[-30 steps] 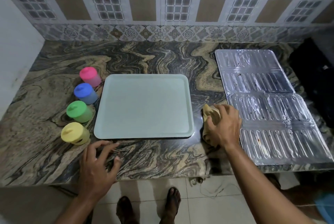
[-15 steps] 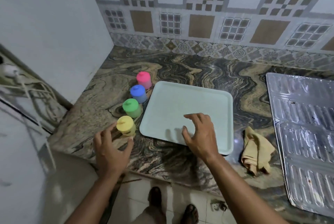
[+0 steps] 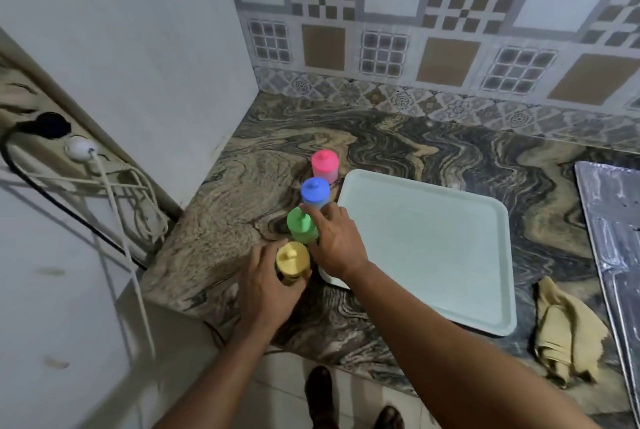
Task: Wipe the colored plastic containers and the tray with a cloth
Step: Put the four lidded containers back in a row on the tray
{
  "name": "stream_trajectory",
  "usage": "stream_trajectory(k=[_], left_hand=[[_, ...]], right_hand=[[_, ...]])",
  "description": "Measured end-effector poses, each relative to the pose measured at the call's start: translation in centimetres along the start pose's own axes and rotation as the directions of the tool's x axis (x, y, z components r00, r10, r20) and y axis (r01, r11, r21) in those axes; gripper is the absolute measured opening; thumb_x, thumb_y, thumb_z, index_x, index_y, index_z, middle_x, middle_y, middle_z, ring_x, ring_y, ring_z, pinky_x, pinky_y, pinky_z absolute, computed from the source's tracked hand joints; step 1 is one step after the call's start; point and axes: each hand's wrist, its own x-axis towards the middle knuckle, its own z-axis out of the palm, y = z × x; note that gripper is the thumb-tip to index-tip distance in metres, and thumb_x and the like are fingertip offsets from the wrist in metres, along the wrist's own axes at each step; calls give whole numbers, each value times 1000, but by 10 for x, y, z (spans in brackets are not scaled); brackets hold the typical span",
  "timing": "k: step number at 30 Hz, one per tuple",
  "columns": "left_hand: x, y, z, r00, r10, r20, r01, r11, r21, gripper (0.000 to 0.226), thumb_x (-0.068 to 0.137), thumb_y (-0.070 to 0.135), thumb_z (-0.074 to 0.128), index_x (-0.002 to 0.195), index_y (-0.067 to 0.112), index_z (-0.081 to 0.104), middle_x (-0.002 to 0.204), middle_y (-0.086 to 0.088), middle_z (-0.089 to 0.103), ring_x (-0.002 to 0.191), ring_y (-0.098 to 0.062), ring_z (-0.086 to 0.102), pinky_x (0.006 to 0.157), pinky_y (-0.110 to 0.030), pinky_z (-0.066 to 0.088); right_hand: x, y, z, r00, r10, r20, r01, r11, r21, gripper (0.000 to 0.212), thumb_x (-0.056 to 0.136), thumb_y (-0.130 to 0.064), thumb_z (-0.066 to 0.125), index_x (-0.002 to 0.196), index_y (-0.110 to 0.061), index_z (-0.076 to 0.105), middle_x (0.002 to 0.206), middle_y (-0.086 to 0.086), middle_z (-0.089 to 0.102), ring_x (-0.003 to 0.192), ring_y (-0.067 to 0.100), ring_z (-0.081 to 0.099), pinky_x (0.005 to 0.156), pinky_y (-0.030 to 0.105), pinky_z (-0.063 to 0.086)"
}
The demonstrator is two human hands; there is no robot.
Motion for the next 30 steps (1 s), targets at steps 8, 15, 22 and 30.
stream_trajectory(k=[8, 15, 22, 30], left_hand=[[6, -7, -6, 1000, 14, 12, -13, 995, -99, 66, 64, 36, 92, 124, 28, 65, 117, 5, 64, 109, -24, 64, 84, -41, 56], [30, 29, -8, 995, 86, -51, -93, 982, -164, 64, 66, 33, 90, 125, 25, 66, 119, 3, 65, 108, -27, 64, 83, -40, 54], [73, 116, 54, 943, 257, 213, -202, 947, -250, 68, 62, 53, 71, 125, 30, 64, 116, 6, 65, 105, -22, 65, 87, -39, 54], [115, 207, 139, 834, 352, 425, -308, 936, -172, 60, 70, 35, 86, 125, 27, 63, 122, -1, 65, 115, -30, 62, 93, -40, 50]], right_hand=[[-2, 1, 11, 999, 29, -36, -26, 996, 91, 56, 85, -31, 73, 136, -16, 54, 110, 15, 59, 98, 42, 57, 72, 49, 51], [-30, 27, -30, 959, 161, -234, -108, 968, 225, 52, 80, -32, 76, 128, -24, 56, 117, 3, 58, 110, 28, 55, 81, 39, 51], [-67, 124, -101, 827, 414, -380, -366, 910, 193, 52, 82, -27, 81, 127, -25, 55, 116, 0, 56, 103, 24, 60, 75, 32, 48], [-86, 214, -142, 723, 581, -374, -577, 805, 136, 53, 81, -27, 81, 126, -20, 55, 117, 10, 56, 105, 35, 60, 77, 36, 47]])
